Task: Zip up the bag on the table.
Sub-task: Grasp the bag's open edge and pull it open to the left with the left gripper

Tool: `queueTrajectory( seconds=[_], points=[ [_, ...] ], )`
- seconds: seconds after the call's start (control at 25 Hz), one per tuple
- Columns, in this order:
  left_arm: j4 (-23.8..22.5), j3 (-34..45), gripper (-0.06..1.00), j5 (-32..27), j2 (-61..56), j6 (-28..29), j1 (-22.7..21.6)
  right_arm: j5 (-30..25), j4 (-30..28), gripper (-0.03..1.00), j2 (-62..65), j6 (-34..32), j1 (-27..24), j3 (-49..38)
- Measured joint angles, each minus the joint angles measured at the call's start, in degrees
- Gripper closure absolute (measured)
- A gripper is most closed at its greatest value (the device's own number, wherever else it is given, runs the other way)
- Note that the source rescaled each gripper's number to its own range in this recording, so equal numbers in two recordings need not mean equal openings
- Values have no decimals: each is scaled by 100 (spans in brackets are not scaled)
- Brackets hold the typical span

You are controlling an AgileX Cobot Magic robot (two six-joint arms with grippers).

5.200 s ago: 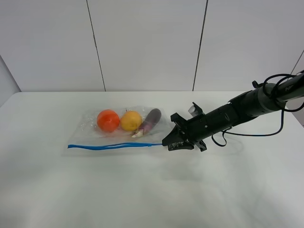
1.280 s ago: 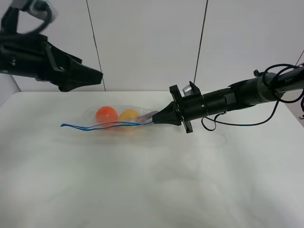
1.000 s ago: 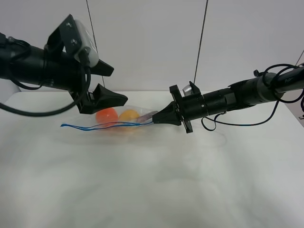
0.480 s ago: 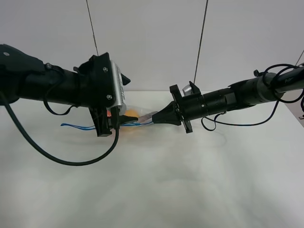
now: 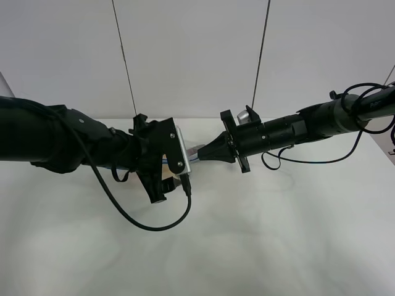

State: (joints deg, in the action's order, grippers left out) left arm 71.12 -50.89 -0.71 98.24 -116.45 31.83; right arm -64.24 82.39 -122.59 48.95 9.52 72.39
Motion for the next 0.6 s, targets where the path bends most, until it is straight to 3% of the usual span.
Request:
queueTrajectory(
  seconds=[0.24,0.6],
  points=[
    [17,-64,12,71,353,0,0,-2,0,97,0,0,0,0],
    [28,-255,47,30,422,0,9,-13,-5,97,0,0,0,0]
  ],
)
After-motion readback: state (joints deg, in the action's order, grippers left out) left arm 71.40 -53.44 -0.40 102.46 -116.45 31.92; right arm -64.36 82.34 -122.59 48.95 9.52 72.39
